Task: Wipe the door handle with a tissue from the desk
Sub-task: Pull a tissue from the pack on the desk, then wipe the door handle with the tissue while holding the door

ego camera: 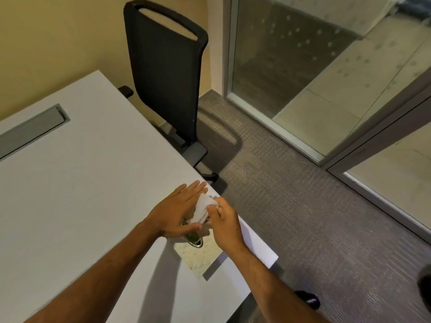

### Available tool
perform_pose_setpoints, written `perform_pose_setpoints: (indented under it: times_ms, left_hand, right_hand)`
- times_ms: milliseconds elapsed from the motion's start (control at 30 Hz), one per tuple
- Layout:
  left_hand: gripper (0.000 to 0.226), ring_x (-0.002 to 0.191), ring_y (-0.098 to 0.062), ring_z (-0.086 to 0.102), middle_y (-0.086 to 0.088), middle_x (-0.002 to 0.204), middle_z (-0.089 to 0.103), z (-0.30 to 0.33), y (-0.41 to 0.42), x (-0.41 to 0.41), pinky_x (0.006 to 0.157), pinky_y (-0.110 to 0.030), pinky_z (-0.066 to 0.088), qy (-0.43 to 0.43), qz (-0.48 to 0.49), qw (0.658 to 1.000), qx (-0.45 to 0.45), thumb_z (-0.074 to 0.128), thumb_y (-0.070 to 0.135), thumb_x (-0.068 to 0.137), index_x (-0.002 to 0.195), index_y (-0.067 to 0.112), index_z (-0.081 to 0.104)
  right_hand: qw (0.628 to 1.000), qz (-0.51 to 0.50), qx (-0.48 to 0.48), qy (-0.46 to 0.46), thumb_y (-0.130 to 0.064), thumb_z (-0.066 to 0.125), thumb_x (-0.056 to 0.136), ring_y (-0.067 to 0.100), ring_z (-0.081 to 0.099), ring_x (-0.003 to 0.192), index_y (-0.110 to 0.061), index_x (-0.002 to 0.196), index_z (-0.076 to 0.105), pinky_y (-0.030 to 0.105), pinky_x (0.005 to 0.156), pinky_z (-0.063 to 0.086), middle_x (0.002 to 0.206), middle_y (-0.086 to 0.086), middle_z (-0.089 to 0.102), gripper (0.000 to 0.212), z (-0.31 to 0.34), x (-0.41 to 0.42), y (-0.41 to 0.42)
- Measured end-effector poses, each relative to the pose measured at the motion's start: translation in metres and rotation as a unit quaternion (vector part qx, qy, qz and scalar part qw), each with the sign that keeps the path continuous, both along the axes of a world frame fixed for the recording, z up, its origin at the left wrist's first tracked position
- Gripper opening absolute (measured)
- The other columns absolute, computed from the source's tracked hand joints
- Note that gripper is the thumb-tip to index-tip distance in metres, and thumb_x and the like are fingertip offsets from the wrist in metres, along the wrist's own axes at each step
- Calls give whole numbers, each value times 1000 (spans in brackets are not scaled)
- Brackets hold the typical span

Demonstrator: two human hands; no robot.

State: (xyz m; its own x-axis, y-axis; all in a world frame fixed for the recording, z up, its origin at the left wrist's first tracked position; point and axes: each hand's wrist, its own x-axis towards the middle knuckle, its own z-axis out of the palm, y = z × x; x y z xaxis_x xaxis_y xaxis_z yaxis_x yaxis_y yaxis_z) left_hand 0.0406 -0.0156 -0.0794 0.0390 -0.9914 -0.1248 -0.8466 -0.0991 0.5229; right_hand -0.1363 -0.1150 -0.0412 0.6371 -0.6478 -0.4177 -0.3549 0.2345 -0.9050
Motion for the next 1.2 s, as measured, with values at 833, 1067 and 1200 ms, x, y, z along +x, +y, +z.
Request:
perform_pose_setpoints:
  times_ms: [833, 1067, 1200]
  left_hand:
    - [87, 157, -9, 24, 2, 167, 33, 399, -430, -269, 129, -36, 12, -19, -150, 929, -337, 31, 75, 102, 162, 12, 36]
    - [82, 157, -10, 24, 1, 168, 33, 430, -537, -364, 129, -37, 13, -51, -228, 901, -365, 35, 70, 103, 163, 14, 34]
    - [85, 158, -9, 19, 3, 168, 30, 422, -591, -380, 129, -34, 10, -89, -275, 890, -353, 28, 74, 102, 163, 15, 32]
  right_hand:
    - [880, -387, -76, -267, -10, 46, 101, 29, 66, 76, 2, 104, 57, 29, 57, 58, 92, 24, 62, 17, 380, -309, -355]
    - [853, -444, -107, -251, -10, 49, 97, 27, 66, 68, -3, 102, 60, 38, 61, 60, 82, 17, 66, 14, 393, -412, -423]
    - [838, -485, -105, -227, -9, 49, 97, 26, 63, 66, -3, 100, 61, 35, 55, 56, 79, 19, 64, 14, 370, -441, -461]
